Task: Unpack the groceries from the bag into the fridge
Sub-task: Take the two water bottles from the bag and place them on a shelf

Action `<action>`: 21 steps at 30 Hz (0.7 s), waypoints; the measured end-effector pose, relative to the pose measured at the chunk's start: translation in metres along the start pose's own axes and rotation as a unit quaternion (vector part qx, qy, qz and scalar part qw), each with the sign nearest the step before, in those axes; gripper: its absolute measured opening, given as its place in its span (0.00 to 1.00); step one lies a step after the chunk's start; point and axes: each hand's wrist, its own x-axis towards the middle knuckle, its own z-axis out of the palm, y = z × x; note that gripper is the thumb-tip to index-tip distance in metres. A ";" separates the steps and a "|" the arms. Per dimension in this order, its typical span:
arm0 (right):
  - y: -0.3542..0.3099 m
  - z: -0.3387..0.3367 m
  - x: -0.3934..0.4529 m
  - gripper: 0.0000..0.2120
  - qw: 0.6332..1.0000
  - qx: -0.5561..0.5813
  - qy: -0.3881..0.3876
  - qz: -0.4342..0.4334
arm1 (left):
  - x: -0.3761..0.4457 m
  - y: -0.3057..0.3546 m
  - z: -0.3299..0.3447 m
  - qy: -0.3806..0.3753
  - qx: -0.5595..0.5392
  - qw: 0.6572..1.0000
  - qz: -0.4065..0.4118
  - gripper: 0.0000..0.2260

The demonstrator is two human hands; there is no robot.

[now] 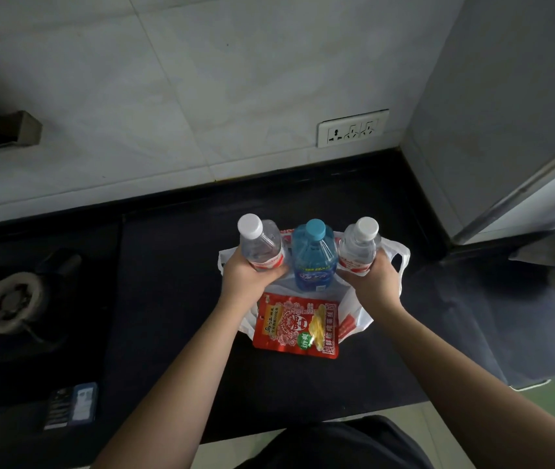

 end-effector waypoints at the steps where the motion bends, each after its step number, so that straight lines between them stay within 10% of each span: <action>1: 0.000 -0.002 0.000 0.29 1.000 0.000 -0.002 -0.003 | -0.001 0.003 -0.004 -0.004 -0.001 1.000 0.005 0.24; 21: -0.017 -0.043 -0.046 0.24 0.953 0.253 -0.164 -0.021 | -0.042 0.031 -0.055 -0.079 -0.276 0.958 -0.001 0.33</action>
